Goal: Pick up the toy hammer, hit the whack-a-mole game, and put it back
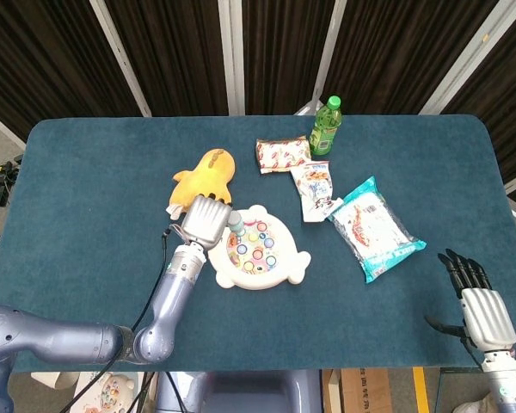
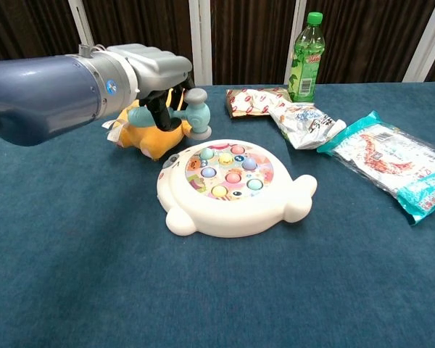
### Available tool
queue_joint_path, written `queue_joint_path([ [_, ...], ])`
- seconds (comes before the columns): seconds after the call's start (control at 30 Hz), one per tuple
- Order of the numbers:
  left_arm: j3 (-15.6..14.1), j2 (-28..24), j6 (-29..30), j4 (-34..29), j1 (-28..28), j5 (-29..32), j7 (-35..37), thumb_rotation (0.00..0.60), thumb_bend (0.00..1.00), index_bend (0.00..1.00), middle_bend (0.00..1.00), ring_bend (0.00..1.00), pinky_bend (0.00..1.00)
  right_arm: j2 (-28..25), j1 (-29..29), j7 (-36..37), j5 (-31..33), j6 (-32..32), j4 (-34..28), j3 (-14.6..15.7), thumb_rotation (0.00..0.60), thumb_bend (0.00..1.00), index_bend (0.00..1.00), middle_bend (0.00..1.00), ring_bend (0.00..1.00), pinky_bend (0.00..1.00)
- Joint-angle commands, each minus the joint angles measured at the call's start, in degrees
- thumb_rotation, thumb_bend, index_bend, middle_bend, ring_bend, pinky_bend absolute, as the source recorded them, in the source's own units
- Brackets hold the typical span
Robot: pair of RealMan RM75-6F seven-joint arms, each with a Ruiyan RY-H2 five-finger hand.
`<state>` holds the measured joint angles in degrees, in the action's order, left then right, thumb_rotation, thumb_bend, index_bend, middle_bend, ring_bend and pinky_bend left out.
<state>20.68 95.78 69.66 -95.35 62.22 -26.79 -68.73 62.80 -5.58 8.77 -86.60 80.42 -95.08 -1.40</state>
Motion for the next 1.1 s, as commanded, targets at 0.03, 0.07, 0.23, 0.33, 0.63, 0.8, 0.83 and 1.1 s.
queue_joint_path([
  [0.03,-0.3,0.9,-0.3,1.7,1.2,1.3,-0.2,0.6,0.64,0.61,0.43,0.34,0.49,-0.1,0.0,0.1,0.2,-0.2,-0.1,0.0,0.6,0.17,0.0,0.0,0.0,0.0],
  [0.07,-0.4,1.1,-0.4,2.1,1.5,1.4,-0.2,0.6,0.64,0.6,0.43,0.34,0.49,-0.1,-0.1,0.2,0.2,-0.2,-0.1,0.0,0.6,0.17,0.0,0.0,0.0,0.0],
  [0.23,-0.3,2.2,-1.0,4.0,2.5,1.7,0.8,0.6,0.64,0.6,0.43,0.34,0.49,-0.2,0.0,0.3,0.4,-0.3,-0.4,0.0,0.6,0.17,0.0,0.0,0.0,0.0],
  [0.33,-0.5,2.9,-1.4,5.3,3.4,2.1,0.9,0.6,0.64,0.6,0.43,0.34,0.49,-0.2,-0.1,-0.1,0.4,-0.4,-0.1,-0.2,0.6,0.17,0.0,0.0,0.0,0.0],
  [0.63,-1.8,4.9,-2.1,8.2,4.8,3.4,1.5,0.6,0.64,0.6,0.43,0.34,0.49,-0.3,-0.1,0.4,0.4,-0.5,-0.3,-0.2,0.6,0.17,0.0,0.0,0.0,0.0],
  [0.8,-2.9,5.8,-2.3,9.6,5.3,4.1,1.0,0.6,0.64,0.61,0.43,0.34,0.49,-0.3,-0.2,0.7,0.6,-0.6,-0.3,-0.3,0.6,0.17,0.0,0.0,0.0,0.0],
  [0.83,-3.1,5.9,-2.4,9.8,5.4,4.4,1.0,0.6,0.64,0.61,0.43,0.34,0.49,-0.3,-0.1,0.8,0.6,-0.6,-0.3,-0.3,0.6,0.17,0.0,0.0,0.0,0.0],
  [1.1,-3.8,6.2,-2.5,10.6,5.4,4.8,1.8,0.6,0.64,0.61,0.43,0.34,0.49,-0.4,-0.2,1.0,1.0,-0.8,-0.4,-0.4,0.6,0.17,0.0,0.0,0.0,0.0],
])
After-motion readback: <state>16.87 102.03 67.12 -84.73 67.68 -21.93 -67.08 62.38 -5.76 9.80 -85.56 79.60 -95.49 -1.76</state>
